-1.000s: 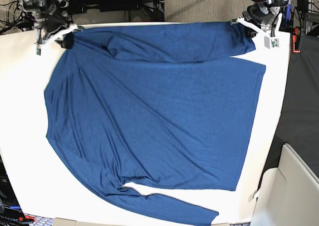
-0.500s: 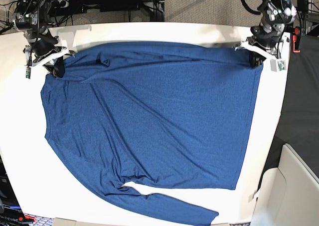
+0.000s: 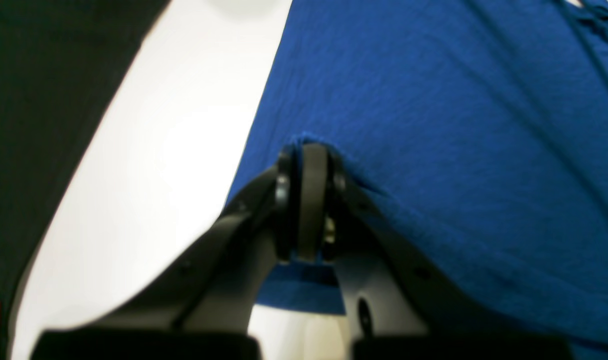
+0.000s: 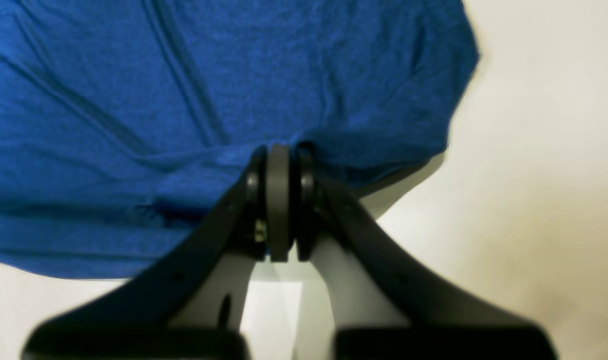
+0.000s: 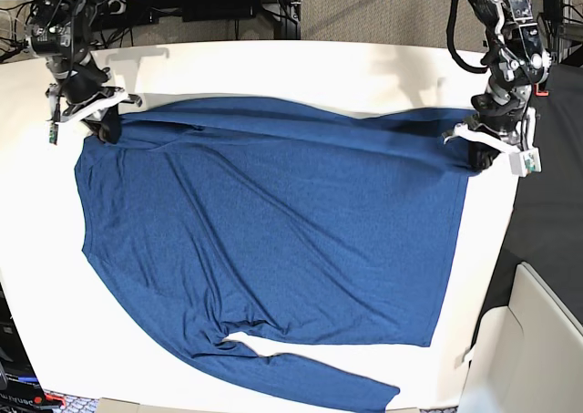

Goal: Fold the T-shirt properly
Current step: 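Lift the shoulders with both grippers and pull them away from the hem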

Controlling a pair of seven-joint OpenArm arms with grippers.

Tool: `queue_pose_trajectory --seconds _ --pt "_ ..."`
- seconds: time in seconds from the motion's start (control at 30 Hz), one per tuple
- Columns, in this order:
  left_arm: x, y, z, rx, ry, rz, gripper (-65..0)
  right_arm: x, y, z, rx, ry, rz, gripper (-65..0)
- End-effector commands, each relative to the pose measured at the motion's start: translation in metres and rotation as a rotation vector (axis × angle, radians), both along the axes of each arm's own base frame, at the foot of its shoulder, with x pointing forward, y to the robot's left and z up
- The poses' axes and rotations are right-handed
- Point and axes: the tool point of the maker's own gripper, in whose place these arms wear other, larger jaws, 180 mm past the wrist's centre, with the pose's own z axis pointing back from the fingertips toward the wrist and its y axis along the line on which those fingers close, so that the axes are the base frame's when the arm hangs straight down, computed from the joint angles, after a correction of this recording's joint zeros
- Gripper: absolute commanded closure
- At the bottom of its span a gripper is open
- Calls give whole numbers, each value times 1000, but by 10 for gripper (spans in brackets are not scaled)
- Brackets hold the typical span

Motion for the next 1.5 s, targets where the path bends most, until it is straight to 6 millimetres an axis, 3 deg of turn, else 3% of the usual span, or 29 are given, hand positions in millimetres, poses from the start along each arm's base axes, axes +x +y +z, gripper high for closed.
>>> queue_pose_trajectory --seconds 0.0,0.07,0.17,0.27,0.47,0.57,0.67,0.83,0.97,1.17,1.3,1.47 --pt "0 6 -6 2 4 13 -5 5 -2 11 -10 -47 0 -2" --pt "-7 12 -29 -19 65 34 -12 5 -2 11 -7 -47 -1 -2" --pt "-15 16 -48 -35 116 52 -44 5 -2 11 -7 -47 -1 -2" --pt "-18 18 -51 -36 128 59 -99 5 -2 11 -4 -49 0 -2" --pt "-26 17 -57 -46 184 49 -269 5 2 10 9 -49 -3 -2" --pt "-27 16 -59 -49 192 49 -287 5 2 10 10 -50 -3 -2" --pt "-29 22 -58 -47 193 66 -289 4 2 10 10 -49 -3 -2" --pt "-35 31 -80 -75 246 104 -289 4 2 10 10 -49 -3 -2" --pt "-30 26 -79 -93 234 99 -288 4 2 10 10 -49 -3 -2" --pt "-28 5 -76 -259 209 85 -282 4 2 10 8 -47 -3 -2" --pt "-35 -4 -82 -308 251 70 -207 4 2 10 8 -47 -3 -2" --pt "-34 -4 -81 -312 250 71 -50 5 2 10 10 -49 -4 -2"
